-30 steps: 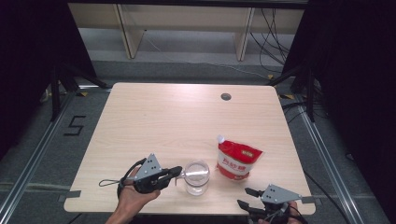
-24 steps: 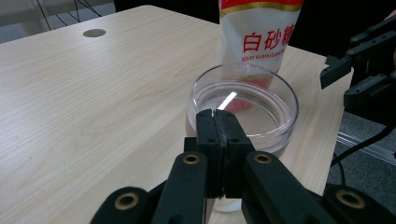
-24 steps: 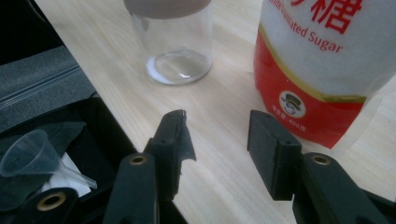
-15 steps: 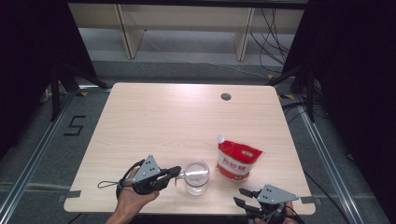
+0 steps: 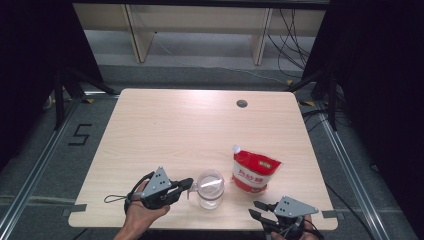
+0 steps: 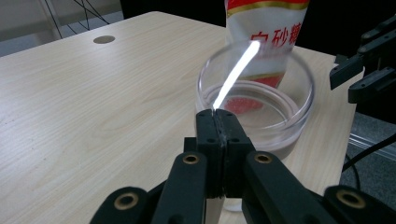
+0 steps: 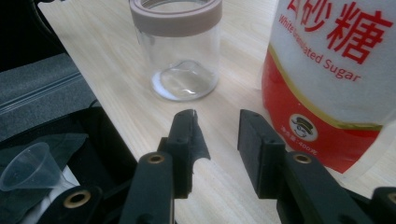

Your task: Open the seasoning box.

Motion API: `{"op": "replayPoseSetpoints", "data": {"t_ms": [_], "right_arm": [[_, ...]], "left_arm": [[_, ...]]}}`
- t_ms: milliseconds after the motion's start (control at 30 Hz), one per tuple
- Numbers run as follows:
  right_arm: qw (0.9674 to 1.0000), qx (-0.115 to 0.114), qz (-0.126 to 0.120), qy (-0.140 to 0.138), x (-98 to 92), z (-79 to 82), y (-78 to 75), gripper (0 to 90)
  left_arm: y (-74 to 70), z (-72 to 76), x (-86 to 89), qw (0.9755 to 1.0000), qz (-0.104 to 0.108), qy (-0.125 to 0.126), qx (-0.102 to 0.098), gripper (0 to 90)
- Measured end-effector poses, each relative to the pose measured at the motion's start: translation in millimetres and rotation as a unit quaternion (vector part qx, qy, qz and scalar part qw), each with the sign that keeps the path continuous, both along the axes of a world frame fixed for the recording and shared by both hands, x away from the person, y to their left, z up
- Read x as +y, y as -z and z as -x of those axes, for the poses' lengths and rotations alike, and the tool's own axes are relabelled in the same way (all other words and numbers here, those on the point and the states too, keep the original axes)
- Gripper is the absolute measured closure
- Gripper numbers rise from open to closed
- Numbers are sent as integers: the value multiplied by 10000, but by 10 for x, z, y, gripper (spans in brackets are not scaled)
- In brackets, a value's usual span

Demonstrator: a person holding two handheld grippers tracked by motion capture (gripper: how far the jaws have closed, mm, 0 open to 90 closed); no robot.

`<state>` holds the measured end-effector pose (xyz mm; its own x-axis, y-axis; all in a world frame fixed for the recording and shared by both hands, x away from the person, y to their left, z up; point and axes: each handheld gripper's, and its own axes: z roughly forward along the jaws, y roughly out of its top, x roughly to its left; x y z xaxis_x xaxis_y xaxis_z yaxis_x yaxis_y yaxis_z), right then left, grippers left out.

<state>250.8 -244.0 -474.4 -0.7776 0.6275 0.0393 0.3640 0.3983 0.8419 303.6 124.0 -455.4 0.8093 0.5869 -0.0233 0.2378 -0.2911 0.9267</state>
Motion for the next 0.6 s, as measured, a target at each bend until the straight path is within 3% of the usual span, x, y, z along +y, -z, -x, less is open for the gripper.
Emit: {"op": "replayPoseSetpoints", "data": {"t_ms": [33,400,500,600], "right_arm": [[10000,-41,0,-33,4,-8,2,679],[9999,-77,-77,-18,66,-27,-35,707],[9993,-341,-110,-146,115,-59,-79,742],[9989,-383,-158,-204,158,-74,-96,760]], "left_arm": [[21,7,-10,9998,131,-57,108,888],[43,-12,10,9999,72,-24,90,883],[43,-13,13,9999,62,-18,92,883],[43,-13,13,9999,63,-20,90,882]]}}
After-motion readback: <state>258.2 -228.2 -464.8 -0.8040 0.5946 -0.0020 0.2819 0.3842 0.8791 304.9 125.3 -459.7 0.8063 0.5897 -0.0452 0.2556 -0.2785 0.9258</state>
